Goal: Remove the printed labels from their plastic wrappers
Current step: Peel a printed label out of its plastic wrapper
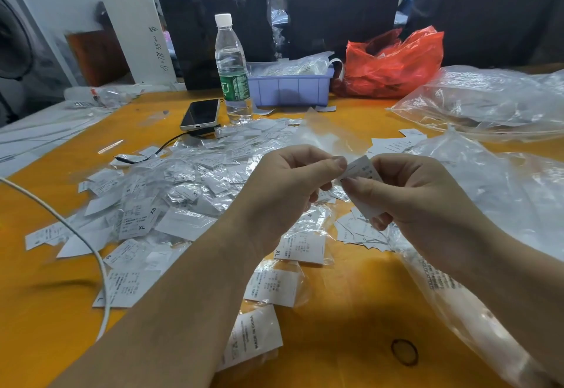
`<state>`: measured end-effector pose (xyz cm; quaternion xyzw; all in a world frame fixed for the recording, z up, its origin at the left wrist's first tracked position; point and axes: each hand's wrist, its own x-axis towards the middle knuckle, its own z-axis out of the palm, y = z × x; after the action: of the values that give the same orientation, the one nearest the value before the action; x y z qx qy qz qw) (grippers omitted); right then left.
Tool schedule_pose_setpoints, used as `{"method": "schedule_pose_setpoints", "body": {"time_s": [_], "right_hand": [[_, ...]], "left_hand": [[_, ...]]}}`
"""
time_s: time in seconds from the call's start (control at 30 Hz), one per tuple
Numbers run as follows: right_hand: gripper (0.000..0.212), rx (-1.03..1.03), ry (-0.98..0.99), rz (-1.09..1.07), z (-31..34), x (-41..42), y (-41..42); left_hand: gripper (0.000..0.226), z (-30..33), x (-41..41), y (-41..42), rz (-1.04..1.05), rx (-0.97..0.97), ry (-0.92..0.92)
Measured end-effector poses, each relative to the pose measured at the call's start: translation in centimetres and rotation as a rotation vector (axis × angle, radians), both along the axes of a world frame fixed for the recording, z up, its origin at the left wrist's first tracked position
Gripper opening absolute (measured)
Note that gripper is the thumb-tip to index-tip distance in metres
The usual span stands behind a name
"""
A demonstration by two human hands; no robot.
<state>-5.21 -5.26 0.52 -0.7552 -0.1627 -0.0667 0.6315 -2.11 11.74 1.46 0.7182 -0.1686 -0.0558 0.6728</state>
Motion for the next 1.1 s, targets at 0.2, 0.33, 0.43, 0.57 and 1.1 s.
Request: {"method": "schedule_pose_setpoints", "body": {"time_s": [0.2, 0.33, 0.43, 0.57, 1.1], "right_hand": [[0.017, 0.053, 0.098, 0.104, 0.0, 0.1, -0.1], [0.019, 0.085, 0.138, 0.087, 0.0, 0.2, -0.1], [0.022, 0.104, 0.147, 0.08, 0.1, 0.1, -0.1], [0.03, 0.14, 0.12, 0.048, 0.3, 0.1, -0.1], [0.016, 0.159, 0.11, 0.049, 0.4, 0.4, -0.6]], "left_hand": [[0.013, 0.0, 0.0, 0.0, -0.043, -0.01, -0.014], [0.014, 0.1, 0.0, 0.1, -0.069, -0.008, -0.033], [0.014, 0.1, 0.0, 0.2, -0.066, 0.028, -0.057], [0.014, 0.2, 0.1, 0.4, -0.036, 0.049, -0.024], [0.014, 0.7, 0.6, 1.3, -0.13, 0.126, 0.073]]}}
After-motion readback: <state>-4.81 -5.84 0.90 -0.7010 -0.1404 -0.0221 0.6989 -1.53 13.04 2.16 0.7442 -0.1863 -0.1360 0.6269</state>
